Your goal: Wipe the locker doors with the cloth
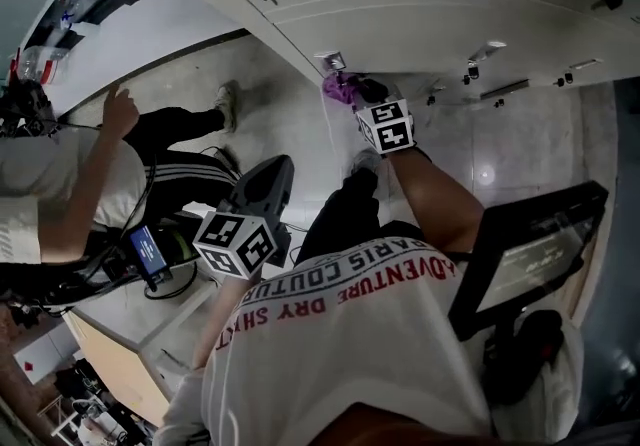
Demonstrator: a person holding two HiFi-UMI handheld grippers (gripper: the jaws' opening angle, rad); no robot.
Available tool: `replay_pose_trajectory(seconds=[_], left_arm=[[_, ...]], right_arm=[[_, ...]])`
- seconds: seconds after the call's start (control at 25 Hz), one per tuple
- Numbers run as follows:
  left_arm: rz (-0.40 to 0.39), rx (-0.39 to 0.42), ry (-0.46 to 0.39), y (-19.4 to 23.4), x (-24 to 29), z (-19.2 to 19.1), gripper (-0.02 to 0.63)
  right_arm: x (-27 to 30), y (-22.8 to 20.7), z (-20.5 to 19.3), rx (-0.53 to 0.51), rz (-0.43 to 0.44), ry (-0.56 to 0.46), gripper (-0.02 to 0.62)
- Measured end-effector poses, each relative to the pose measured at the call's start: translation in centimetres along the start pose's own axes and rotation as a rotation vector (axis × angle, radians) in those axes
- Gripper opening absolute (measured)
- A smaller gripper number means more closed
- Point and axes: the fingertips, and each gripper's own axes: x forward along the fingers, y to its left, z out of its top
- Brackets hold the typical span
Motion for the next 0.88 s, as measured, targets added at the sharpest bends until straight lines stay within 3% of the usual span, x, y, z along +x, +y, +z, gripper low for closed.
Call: replay_pose_trajectory(seconds=[0.4,0.6,0.76,0.88], left_arm=[[-0.071,0.041,0.023,-2.8,2.1,1.5,0.000],[-0.089,0.052,0.031,-3.3,2.3,1.8,0.000],[-0.094,0.054,0.038,-3.3,2.0,1.3,0.000],[-0.093,0.058,0.034,-3.6,1.6,1.2,0.000]], right_arm=[[-5.1,-7.7,-0.6,0.034,-0.136,-0.015,0.078],[-8.3,-12.6,-1.1,0.074,-0.257,-0.035,0.078],[-10.4,-16.1,-1.9,0.151,-0.349,-0.049,0.078],[-11.3,-16.9,-2.1,0.186,-0.372,-0.049,0.077]])
